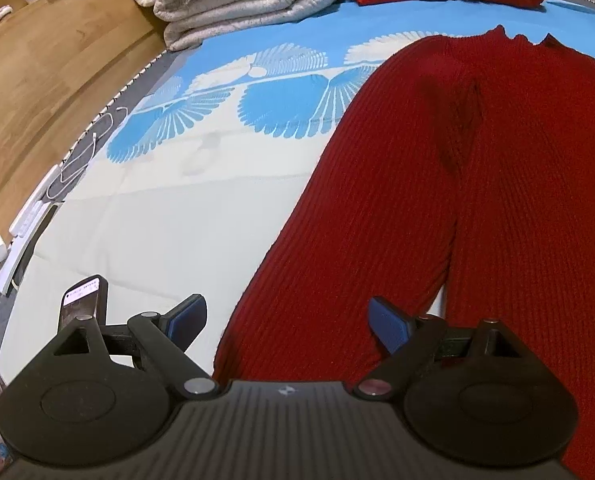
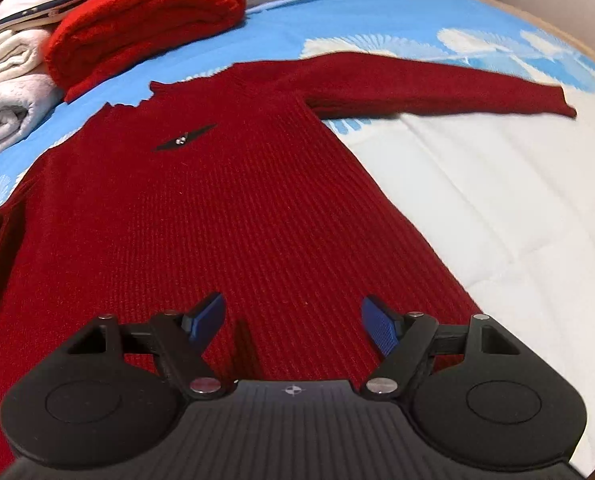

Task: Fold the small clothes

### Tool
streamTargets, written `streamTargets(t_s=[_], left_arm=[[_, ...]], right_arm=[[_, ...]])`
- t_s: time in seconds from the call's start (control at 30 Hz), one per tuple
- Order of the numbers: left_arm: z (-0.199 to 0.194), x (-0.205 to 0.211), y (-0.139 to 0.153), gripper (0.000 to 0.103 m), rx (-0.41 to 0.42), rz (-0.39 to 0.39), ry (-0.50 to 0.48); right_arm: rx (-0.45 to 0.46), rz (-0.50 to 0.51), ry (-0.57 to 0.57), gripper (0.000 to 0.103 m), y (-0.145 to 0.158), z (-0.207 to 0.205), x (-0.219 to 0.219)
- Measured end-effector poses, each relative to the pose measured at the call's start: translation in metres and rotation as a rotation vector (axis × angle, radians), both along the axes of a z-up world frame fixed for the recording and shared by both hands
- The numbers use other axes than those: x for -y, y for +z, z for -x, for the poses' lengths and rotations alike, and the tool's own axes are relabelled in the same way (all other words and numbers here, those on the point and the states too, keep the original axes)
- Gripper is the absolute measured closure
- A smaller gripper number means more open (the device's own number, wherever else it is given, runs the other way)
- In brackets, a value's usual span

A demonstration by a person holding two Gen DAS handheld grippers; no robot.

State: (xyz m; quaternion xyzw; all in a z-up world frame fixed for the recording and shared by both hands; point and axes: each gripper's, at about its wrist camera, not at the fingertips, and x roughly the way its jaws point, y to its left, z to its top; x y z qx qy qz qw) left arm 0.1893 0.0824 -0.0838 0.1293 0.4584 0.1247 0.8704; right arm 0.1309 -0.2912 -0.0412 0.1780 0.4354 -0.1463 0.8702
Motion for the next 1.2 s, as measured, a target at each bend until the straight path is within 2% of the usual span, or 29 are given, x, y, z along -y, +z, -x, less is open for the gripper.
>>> streamTargets(t_s=[0.17,0.23,0.3,0.33,0.37,0.4,0.43,0.47,0.53,0.6,0.63,0.73,0.9,0.93,0.97,1.03,1.1,1.13,1.17,1.2], left_arm=[[0.002,0.001,-0.01,0.011,-0.053,0.024,-0.066],[0.001,0.001,-0.014,0.006,-0.041,-0.003,-0.08],[-0.004,-0.002,-0.017,0.008,-0.042,0.0,-0.082],[-0.006,-0.005,-0.018,0.025,-0.045,0.014,-0.09],[-0.01,-0.009,-0.017,0.05,-0.044,0.037,-0.1],[-0.015,-0.015,-0.017,0.059,-0.045,0.053,-0.088],[-0.022,-0.021,-0.016,0.077,-0.044,0.05,-0.061],[-0.031,-0.028,-0.017,0.083,-0.041,0.028,-0.033],[-0.049,-0.041,-0.021,0.085,-0.028,-0.041,0.027],[-0.072,-0.06,-0.024,0.084,0.0,-0.114,0.114],[-0.083,-0.075,-0.026,0.084,0.014,-0.121,0.176],[-0.106,-0.113,-0.028,0.08,0.052,-0.062,0.329],[-0.134,-0.141,-0.018,0.079,0.141,0.01,0.462],[-0.137,-0.146,-0.016,0.076,0.147,0.031,0.491],[-0.138,-0.152,-0.015,0.07,0.136,0.08,0.528],[-0.133,-0.163,-0.01,0.069,0.103,0.228,0.574],[-0.121,-0.164,0.0,0.055,0.089,0.426,0.57],[-0.113,-0.163,0.006,0.042,0.09,0.542,0.559],[-0.106,-0.16,0.01,0.029,0.094,0.616,0.555],[-0.098,-0.156,0.015,0.025,0.094,0.676,0.557]], right_arm=[[-0.023,-0.04,-0.026,0.026,-0.006,-0.002,0.0],[-0.026,-0.041,-0.028,0.026,-0.007,-0.004,-0.001],[-0.028,-0.042,-0.03,0.025,-0.007,-0.006,-0.003],[-0.027,-0.047,-0.03,0.025,-0.007,-0.007,-0.004],[-0.024,-0.053,-0.029,0.025,-0.006,-0.008,-0.005],[-0.024,-0.058,-0.026,0.025,-0.006,-0.008,-0.006],[-0.023,-0.063,-0.021,0.025,-0.005,-0.009,-0.006],[-0.02,-0.066,-0.02,0.025,-0.004,-0.01,-0.007],[-0.015,-0.068,-0.018,0.025,-0.003,-0.01,-0.007],[-0.011,-0.068,-0.012,0.025,-0.002,-0.011,-0.007],[-0.011,-0.065,-0.01,0.025,-0.002,-0.01,-0.007],[-0.021,-0.059,-0.006,0.025,-0.004,-0.01,-0.005],[-0.036,-0.059,-0.018,0.025,-0.007,-0.013,0.0],[-0.036,-0.061,-0.017,0.025,-0.007,-0.014,-0.001],[-0.035,-0.06,-0.013,0.025,-0.007,-0.014,-0.002],[-0.033,-0.061,0.002,0.025,-0.007,-0.015,-0.006],[-0.034,-0.063,0.023,0.025,-0.006,-0.017,-0.01],[-0.032,-0.065,0.031,0.025,-0.006,-0.017,-0.011],[-0.028,-0.068,0.037,0.025,-0.005,-0.018,-0.013],[-0.023,-0.07,0.041,0.025,-0.003,-0.018,-0.014]])
